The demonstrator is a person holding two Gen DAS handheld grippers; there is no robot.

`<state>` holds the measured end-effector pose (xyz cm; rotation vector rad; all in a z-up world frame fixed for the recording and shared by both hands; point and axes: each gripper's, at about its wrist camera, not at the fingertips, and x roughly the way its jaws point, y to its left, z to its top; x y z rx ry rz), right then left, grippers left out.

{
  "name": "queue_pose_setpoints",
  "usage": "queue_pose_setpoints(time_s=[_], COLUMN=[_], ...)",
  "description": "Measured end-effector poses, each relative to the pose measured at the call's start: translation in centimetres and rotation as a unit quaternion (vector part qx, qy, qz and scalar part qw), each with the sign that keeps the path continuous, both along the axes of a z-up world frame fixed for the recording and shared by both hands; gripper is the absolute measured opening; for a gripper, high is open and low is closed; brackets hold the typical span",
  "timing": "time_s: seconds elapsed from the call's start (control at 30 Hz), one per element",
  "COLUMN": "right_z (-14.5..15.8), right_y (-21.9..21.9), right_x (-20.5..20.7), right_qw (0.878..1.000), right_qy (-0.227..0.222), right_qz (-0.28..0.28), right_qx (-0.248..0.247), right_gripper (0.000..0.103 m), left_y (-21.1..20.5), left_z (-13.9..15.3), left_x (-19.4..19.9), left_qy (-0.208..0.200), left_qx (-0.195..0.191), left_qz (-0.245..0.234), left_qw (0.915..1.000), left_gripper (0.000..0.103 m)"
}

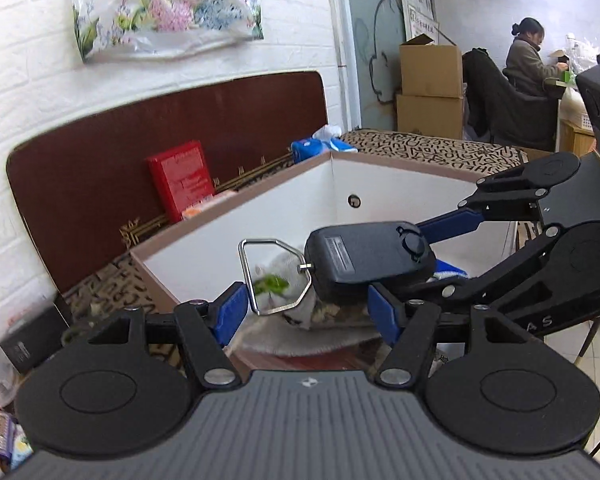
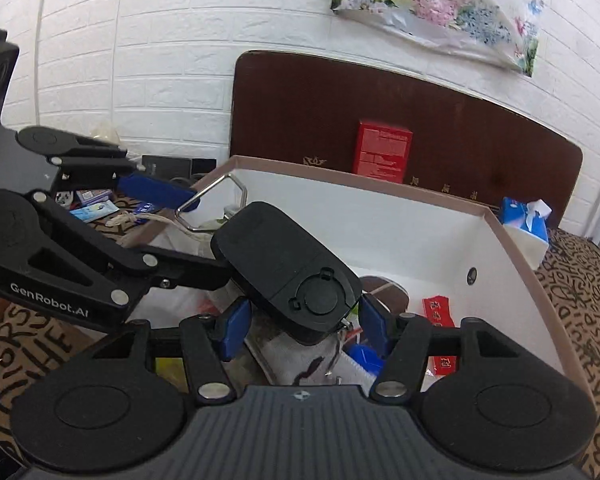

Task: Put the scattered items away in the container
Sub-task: 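Carry the black case into the white box and open the right gripper, then move both grippers back over the pile toward the blue fly swatter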

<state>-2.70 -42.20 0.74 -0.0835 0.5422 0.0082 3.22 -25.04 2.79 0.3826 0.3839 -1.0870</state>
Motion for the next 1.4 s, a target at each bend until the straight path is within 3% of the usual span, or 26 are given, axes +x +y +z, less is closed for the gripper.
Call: queue_pose_setpoints(time_s=[0.13, 0.3, 0.37, 0.7, 1.07, 1.4], right_z=[0.0, 0.0, 0.2, 1.6, 2.2, -2.4], right_y=[0.1, 0.0, 0.1, 3.0, 12.5, 23.0], right_x=[0.3, -0.1, -0.7, -3.3, -1.8, 1.4], right_qw=[1.0, 1.0, 1.0, 0.999, 0.993, 0.979], right_qy=[0.003, -0.002, -0.004, -0.034, -0.036, 0.01], right_qz=[-0.001, -0.011, -0.018, -0.018, 0.102, 0.203], right_qx=[-0.002, 0.012, 0.014, -0.007, -0.038, 0.004], right_gripper=[0.061, 0.065, 0.072, 0.074, 0.074, 0.074], left_y=[-0.1, 0.9, 0.8, 3.7, 13.2, 22.2], left_z=[-0.3, 0.2, 0.1, 0.7, 0.6, -3.4], left_x=[0.2, -0.6, -0.9, -1.9, -2.6, -0.5], left_qy=[0.001, 0.0, 0.001, 0.022, 0.01, 0.067], left_qx=[0.006, 0.0, -0.005, -0.047, -0.053, -0.025], left_qz=[0.005, 0.004, 0.001, 0.021, 0.089, 0.21], left_qw=[1.0, 1.0, 1.0, 0.9984, 0.9946, 0.9751], left_gripper=[0.061, 0.069, 0.072, 0.076, 0.077, 0.078])
